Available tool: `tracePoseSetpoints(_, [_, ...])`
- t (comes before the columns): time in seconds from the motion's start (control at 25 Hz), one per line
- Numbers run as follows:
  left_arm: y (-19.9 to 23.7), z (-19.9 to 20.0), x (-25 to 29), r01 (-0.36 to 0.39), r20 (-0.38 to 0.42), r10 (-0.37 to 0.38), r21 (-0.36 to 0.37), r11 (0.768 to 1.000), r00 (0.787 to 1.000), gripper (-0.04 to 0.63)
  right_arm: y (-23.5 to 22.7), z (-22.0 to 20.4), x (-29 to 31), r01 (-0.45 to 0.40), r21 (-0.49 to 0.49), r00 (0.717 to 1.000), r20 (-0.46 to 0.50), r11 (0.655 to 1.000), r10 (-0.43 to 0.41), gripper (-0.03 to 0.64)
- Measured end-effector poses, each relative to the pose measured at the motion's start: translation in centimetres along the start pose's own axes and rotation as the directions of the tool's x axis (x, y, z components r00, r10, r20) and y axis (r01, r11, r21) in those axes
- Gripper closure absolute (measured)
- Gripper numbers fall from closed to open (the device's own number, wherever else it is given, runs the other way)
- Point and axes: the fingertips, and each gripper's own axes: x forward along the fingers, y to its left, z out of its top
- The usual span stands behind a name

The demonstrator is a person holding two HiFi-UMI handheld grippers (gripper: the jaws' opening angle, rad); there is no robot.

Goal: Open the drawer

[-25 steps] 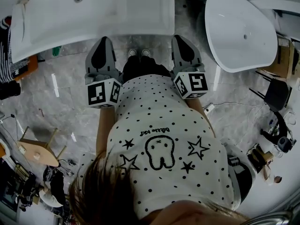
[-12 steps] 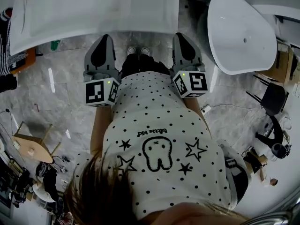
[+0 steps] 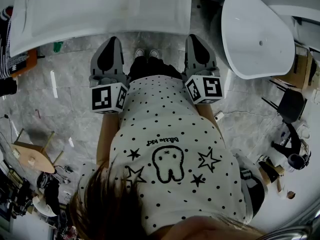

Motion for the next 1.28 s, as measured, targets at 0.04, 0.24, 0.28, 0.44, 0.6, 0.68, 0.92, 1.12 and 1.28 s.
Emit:
tracePoseSetpoints(0.04, [0.0,0.0,0.0,0.000,0.000,0.000,-0.002,1.000,1.000,0.591,0.0,0.0,0.0,0.000,0.000,1.000,0.000,1.000,0.000,0.601])
tracePoseSetpoints(0.24, [-0.1,-0.5,0.0,0.005,-0.003,-0.005,-0.014,1.000,1.000,0.591,0.1,-0.1,0.1,-0.003,-0.001,1.000,-0.001,1.000,0.003,0.601])
tracePoseSetpoints(0.28, [-0.2,-0.4,0.0,0.005,-0.007,-0.005,-0.010,1.000,1.000,0.591,0.1,-0.1,0.1,-0.003,-0.003,1.000,-0.001,1.000,0.003,0.601])
tracePoseSetpoints(0.44, [-0.2,-0.2,0.1,0.005,-0.005,-0.005,-0.005,1.000,1.000,0.591,0.2,-0.1,0.1,-0.007,-0.010,1.000,-0.005,1.000,0.007,0.601])
tracePoseSetpoints(0.6, [-0.1,-0.2,0.1,0.007,0.002,-0.007,-0.015,1.000,1.000,0.591,0.2,-0.1,0.0,-0.006,-0.012,1.000,-0.008,1.000,0.005,0.601])
tracePoseSetpoints(0.68, [0.0,-0.2,0.1,0.009,0.001,-0.009,-0.019,1.000,1.000,0.591,0.2,0.0,0.0,-0.003,-0.012,1.000,-0.010,1.000,0.003,0.601])
tracePoseSetpoints(0.92, [0.2,-0.2,0.4,0.010,-0.011,-0.011,-0.021,1.000,1.000,0.591,0.4,0.2,0.3,-0.001,-0.020,1.000,-0.017,1.000,0.001,0.601])
tracePoseSetpoints(1.12, [0.1,-0.5,0.5,0.020,-0.043,-0.020,0.000,1.000,0.999,0.591,0.4,0.6,0.3,-0.003,-0.026,1.000,-0.029,1.000,0.003,0.601])
tracePoseSetpoints(1.28, [1.4,-2.9,1.5,0.022,-0.127,-0.023,-0.009,1.000,0.992,0.591,0.6,0.6,1.0,0.007,-0.034,0.999,-0.036,0.999,-0.009,0.601])
